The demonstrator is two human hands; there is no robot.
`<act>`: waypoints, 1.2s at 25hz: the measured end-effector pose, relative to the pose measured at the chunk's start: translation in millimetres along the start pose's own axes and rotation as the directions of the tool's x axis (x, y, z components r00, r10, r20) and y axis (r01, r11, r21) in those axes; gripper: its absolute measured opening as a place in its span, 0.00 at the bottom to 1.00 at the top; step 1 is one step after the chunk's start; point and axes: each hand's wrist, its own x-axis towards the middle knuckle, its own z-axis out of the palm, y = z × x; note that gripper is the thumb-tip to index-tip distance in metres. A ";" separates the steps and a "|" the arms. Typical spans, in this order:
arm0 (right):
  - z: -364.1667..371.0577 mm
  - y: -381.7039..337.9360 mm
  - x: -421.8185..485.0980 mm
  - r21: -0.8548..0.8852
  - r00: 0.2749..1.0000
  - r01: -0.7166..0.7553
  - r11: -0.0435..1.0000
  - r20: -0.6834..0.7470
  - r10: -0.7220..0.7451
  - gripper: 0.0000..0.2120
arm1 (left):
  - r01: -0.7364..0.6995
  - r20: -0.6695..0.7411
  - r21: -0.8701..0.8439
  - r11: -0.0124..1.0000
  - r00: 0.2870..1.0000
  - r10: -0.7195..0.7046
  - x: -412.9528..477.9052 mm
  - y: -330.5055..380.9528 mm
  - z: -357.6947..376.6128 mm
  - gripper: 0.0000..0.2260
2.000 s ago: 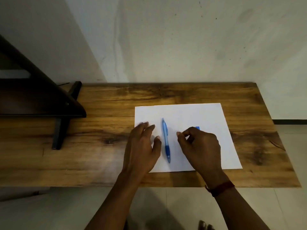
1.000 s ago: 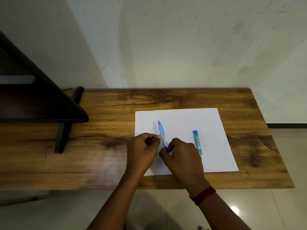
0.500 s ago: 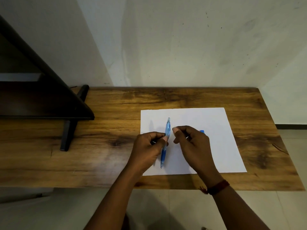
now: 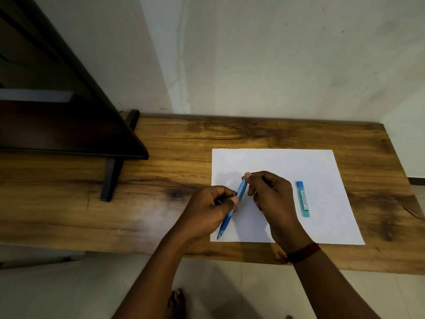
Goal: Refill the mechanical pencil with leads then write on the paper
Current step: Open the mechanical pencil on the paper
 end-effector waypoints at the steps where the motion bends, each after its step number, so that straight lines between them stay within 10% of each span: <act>1: 2.8 0.1 0.3 0.016 1.000 -0.015 1.000 -0.011 0.015 0.09 | 0.002 0.000 0.011 1.000 1.000 -0.002 -0.6 -1.3 -3.0 0.06; 5: 10.4 -1.3 7.6 -0.046 0.993 0.023 0.999 -0.111 -0.028 0.09 | 0.032 0.010 0.086 0.996 0.999 -0.033 -3.3 -7.0 -12.5 0.05; 11: 16.8 4.3 13.0 -0.611 0.951 0.203 0.765 -0.063 -0.303 0.12 | 0.082 -0.123 0.019 0.996 0.989 -0.079 0.8 -10.0 -32.8 0.06; 30: 28.4 13.4 10.8 -0.687 0.936 0.225 0.691 -0.044 -0.349 0.14 | 0.088 -0.221 -0.018 0.996 0.971 -0.090 5.7 -18.1 -50.2 0.06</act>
